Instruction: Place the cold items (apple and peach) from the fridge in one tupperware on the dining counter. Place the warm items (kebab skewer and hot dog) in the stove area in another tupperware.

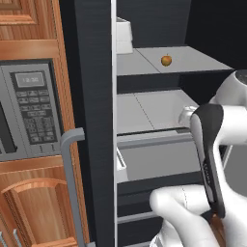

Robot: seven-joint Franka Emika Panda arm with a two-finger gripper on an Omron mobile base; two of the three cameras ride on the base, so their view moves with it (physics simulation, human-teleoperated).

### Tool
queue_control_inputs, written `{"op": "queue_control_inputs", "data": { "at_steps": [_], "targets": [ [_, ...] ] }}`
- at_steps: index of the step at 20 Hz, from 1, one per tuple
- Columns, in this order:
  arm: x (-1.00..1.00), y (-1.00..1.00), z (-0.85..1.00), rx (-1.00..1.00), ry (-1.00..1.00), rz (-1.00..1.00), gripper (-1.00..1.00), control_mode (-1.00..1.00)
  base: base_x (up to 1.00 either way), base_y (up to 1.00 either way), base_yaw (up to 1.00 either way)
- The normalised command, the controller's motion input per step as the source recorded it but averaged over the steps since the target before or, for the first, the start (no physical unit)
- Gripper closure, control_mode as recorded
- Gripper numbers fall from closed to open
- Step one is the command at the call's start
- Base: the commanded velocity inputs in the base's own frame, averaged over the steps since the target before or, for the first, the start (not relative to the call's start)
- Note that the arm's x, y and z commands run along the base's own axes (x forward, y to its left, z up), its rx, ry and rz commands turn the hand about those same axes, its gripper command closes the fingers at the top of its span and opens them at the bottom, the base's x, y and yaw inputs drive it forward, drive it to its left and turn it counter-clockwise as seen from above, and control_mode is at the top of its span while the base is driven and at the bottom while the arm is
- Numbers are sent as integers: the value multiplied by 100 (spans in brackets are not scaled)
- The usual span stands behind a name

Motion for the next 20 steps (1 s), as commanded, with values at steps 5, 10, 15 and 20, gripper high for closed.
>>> {"op": "queue_control_inputs", "data": {
  "at_steps": [5,10,15,20],
  "targets": [
    [-5,0,-1,0,0,0,100,100,-32,4,-6],
    [0,0,0,0,0,0,100,100,-100,39,-45],
    [0,0,0,0,0,0,100,100,-86,59,-48],
    [0,0,0,0,0,0,100,100,-75,46,-50]
  ]
}}
